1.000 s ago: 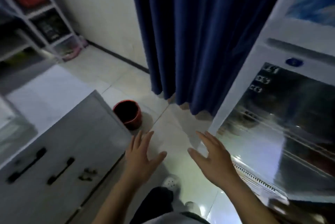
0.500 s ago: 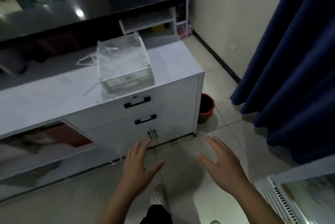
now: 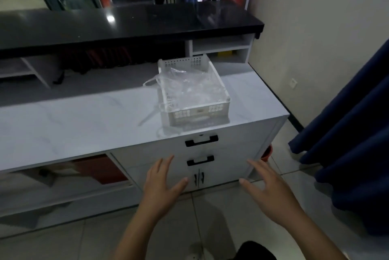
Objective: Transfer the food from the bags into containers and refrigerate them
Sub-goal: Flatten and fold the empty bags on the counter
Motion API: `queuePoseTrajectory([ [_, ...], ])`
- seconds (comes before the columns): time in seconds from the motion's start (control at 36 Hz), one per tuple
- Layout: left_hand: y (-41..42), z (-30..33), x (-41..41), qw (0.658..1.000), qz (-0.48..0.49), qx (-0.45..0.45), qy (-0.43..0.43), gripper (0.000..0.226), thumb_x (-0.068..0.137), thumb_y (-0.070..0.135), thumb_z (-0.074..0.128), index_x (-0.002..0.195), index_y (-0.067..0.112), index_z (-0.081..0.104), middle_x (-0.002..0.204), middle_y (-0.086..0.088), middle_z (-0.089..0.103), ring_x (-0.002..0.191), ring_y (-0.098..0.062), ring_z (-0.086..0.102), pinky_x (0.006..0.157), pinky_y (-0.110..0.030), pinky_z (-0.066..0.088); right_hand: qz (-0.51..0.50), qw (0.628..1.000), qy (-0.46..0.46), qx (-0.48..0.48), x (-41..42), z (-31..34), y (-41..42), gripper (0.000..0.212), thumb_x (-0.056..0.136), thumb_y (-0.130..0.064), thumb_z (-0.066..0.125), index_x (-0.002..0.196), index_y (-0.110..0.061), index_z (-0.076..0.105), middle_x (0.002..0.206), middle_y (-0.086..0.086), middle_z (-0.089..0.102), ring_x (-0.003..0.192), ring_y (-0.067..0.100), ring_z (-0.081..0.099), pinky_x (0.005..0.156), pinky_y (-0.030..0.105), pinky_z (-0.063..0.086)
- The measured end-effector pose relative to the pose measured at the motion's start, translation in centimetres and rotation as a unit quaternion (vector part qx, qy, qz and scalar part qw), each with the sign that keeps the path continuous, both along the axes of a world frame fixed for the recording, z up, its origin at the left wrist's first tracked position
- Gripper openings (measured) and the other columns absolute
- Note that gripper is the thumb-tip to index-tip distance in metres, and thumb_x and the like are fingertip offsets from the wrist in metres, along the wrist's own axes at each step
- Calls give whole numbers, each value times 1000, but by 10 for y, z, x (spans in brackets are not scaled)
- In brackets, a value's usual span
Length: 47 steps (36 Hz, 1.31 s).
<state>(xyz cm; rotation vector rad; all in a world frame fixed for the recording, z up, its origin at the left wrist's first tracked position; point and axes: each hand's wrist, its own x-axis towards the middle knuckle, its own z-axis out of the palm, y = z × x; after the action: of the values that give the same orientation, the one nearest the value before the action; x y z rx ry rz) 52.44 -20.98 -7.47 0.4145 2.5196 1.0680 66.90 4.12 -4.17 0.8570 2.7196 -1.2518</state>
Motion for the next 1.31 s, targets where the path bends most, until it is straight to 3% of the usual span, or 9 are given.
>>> queuePoseTrajectory([
  [0.19, -14, 8, -61, 1000, 28, 9, 11, 79, 89, 49, 69, 155, 40, 26, 167, 0, 17, 154, -18, 11, 123, -44, 21, 0, 1000, 10, 18, -51, 9, 10, 60, 89, -52, 64, 144, -40, 44, 155, -11, 37, 144, 10, 30, 118, 44, 30],
  [0.42, 1, 29, -130, 997, 61, 3, 39, 82, 88, 49, 70, 156, 43, 23, 167, 4, 16, 153, -15, 10, 121, -42, 20, 42, 999, 1, 20, -136, 11, 35, 61, 90, -54, 61, 146, -48, 35, 161, -12, 24, 148, 13, 23, 121, 39, 23],
  [0.67, 59, 82, -241, 990, 47, -72, 111, 80, 87, 57, 67, 154, 40, 26, 167, 2, 18, 153, -21, 13, 120, -48, 21, 130, 989, 22, 70, -246, 23, 90, 64, 91, -55, 59, 149, -46, 32, 164, -9, 20, 150, 14, 15, 122, 40, 15],
  [0.81, 86, 86, -314, 981, 103, -139, 86, 83, 85, 45, 75, 154, 33, 31, 158, -2, 37, 142, -30, 39, 113, -52, 38, 187, 977, 10, 104, -290, 19, 114, 65, 91, -60, 53, 150, -45, 30, 165, -8, 17, 152, 16, 13, 122, 41, 11],
  [0.86, 89, 79, -330, 984, 146, -100, 25, 72, 85, 34, 78, 148, 30, 43, 138, -2, 56, 117, -27, 59, 92, -41, 53, 214, 971, 11, 106, -303, 15, 122, 65, 91, -61, 53, 150, -45, 31, 165, -9, 17, 152, 16, 13, 122, 42, 11],
  [0.92, 88, 70, -339, 984, 170, -51, -5, 45, 86, 25, 76, 129, 27, 62, 114, -3, 69, 99, -23, 67, 71, -30, 52, 239, 965, 16, 105, -317, 13, 129, 65, 90, -62, 52, 150, -46, 30, 165, -9, 17, 152, 16, 13, 122, 41, 10],
  [0.94, 88, 66, -342, 984, 177, -33, -6, 33, 86, 22, 76, 118, 27, 69, 104, -4, 72, 96, -23, 69, 69, -29, 50, 249, 963, 21, 105, -324, 13, 132, 65, 90, -62, 52, 149, -46, 30, 165, -9, 17, 152, 16, 13, 122, 41, 10],
  [1.08, 79, 65, -342, 974, 222, 39, 28, 14, 85, 19, 76, 87, 33, 77, 83, 8, 77, 83, -14, 69, 71, -31, 51, 276, 954, 44, 108, -366, 22, 134, 64, 91, -59, 54, 149, -43, 34, 164, -8, 23, 150, 17, 19, 121, 43, 13],
  [1.31, 21, 118, -341, 944, 282, 154, 71, 15, 90, 14, 72, 90, 27, 79, 86, -3, 78, 89, -20, 75, 82, -33, 59, 345, 930, 100, 74, -413, 44, 97, 62, 90, -60, 55, 148, -45, 35, 163, -10, 24, 150, 16, 19, 122, 45, 15],
])
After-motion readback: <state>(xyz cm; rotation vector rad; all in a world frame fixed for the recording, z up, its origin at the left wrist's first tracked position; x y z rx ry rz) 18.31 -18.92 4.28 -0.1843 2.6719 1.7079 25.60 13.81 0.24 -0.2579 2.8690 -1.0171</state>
